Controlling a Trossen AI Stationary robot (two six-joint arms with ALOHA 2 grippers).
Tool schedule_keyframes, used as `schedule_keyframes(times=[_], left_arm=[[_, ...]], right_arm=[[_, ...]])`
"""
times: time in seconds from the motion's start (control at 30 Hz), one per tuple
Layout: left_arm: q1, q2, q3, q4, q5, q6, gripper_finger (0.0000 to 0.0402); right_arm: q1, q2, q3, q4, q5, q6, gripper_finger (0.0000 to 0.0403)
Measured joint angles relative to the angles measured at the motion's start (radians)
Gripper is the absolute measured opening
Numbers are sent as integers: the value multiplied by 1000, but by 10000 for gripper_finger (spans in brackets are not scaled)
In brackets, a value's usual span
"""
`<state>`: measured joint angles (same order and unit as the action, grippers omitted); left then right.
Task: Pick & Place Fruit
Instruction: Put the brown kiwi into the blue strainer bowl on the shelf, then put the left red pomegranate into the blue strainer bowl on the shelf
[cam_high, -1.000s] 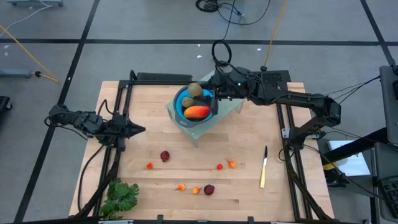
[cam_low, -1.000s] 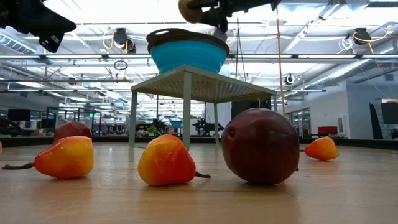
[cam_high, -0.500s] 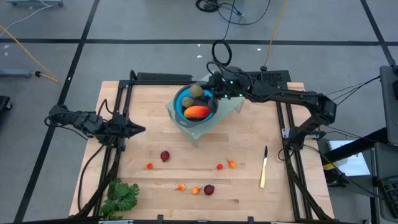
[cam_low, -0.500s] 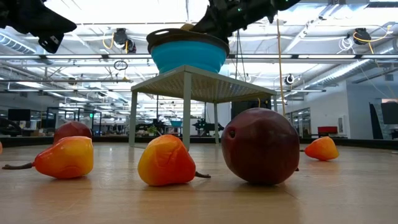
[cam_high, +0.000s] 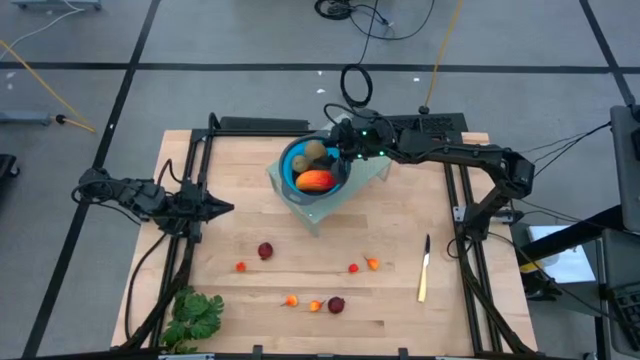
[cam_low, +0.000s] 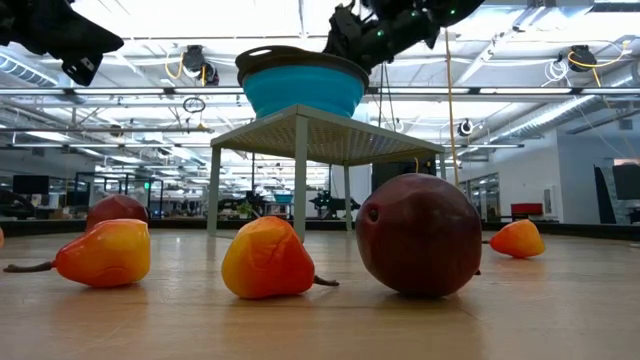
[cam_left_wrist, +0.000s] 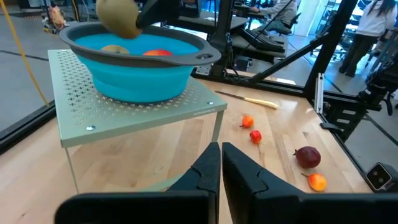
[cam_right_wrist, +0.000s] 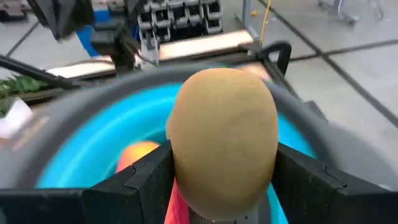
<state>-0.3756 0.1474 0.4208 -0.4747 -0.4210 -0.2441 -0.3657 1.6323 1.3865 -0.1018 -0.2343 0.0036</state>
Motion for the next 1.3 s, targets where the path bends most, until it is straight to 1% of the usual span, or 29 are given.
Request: schedule_keyframes(times=[0.13,0.27,0.5,0.77,0.9,1.03,1.2,1.3], left_arm=[[0,0,0,0,0,3,12],[0,0,0,-1,0,3,2],[0,0,0,0,0,0,16],[0,0,0,-1,-1,5,2],[0,0,0,-1,-1,5,10],[0,0,0,0,-1,5,16],[0,0,0,0,-1,5,3],[0,0,0,0,-1,5,4]], right_arm=[[-7,6,-2,-38,-3,8,231],[-9,33,2,-19,3,-16,231],[-8,33,0,15,-2,-12,231],[-6,31,0,21,-2,-12,231],[-6,31,0,22,-3,-14,232],[-6,31,0,22,-3,-15,247],[-6,31,0,23,-3,-16,275],[-6,31,0,23,-3,-16,286]])
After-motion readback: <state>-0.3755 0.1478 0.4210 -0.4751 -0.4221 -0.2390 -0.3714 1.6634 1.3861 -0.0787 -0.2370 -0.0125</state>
